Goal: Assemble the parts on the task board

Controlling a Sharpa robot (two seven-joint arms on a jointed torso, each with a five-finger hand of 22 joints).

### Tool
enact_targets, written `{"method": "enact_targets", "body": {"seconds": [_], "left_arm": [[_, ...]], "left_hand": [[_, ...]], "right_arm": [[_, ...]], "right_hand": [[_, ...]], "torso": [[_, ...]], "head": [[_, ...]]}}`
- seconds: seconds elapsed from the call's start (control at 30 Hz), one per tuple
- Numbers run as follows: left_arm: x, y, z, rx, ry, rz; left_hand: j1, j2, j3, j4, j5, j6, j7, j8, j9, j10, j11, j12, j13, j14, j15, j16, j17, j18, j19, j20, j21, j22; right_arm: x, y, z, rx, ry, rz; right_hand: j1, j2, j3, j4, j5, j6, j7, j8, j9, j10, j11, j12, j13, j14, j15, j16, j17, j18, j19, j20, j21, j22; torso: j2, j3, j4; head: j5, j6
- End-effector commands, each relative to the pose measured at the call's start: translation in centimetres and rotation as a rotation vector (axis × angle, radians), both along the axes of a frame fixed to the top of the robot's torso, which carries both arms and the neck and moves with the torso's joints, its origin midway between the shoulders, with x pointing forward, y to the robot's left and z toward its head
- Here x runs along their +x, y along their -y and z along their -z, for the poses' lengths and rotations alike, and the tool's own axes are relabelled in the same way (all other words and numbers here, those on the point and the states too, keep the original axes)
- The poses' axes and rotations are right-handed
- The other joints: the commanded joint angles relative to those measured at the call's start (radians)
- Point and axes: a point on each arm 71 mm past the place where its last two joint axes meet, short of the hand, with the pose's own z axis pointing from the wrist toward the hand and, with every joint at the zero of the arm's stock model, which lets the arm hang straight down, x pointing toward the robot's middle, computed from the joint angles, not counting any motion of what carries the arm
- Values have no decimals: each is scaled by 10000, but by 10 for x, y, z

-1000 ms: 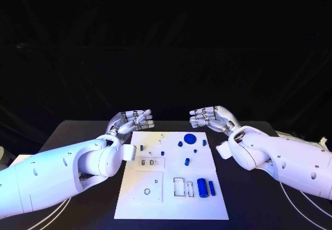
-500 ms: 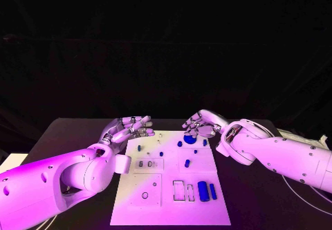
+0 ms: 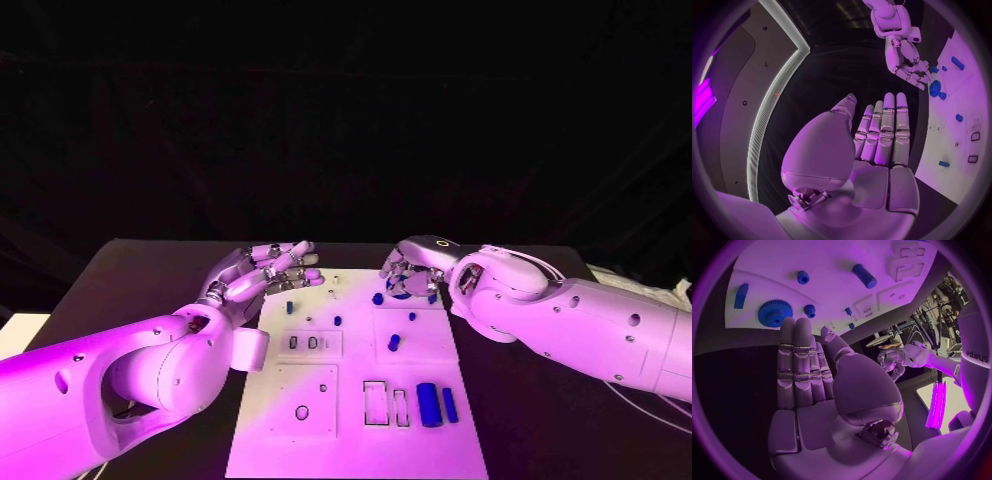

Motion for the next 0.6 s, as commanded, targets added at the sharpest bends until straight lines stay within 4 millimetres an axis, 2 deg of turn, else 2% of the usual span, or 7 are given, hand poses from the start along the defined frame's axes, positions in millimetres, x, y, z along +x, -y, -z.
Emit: {"method": "enact_targets", "body": {"seconds": [0.03,0.4,0.6], "left_arm": [[-2,1,-5,-288,-31,173],[-4,-1,-10,-320,47,240],[-4,0,-12,-335,53,298]], "left_hand": [[-78,5,-18,-44,-39,-17,46,-62,8,-55,-24,-41,-7,-52,-1,-25,15,20,-68,26,-69,-10],[-95,-3,-29,-42,-40,-6,51,-63,10,-45,-23,-41,-4,-38,-3,-27,26,24,-62,29,-72,-14],[-104,-10,-36,-42,-42,-9,58,-68,9,-47,-19,-45,-4,-32,-2,-29,31,25,-59,30,-74,-17]], "right_arm": [[1,0,4,-1218,-18,-19],[3,-6,5,-1461,-1,-147],[4,-7,7,-1568,-35,-149]], "right_hand": [[-112,-114,185,13,-129,-109,-12,-21,-6,-293,29,-20,17,375,44,346,317,107,-54,32,283,163],[-225,-325,772,180,-160,-207,-4,-12,1,-548,77,-24,12,300,55,1596,1393,110,-198,87,1193,718],[-267,-441,1105,332,-164,-205,-13,-5,5,-555,77,-18,14,316,66,2967,2765,123,-275,97,1672,1008]], "torso": [[176,-10,58],[322,-2,100],[382,0,114]], "head": [[-15,-2],[-25,40],[-19,55]]}}
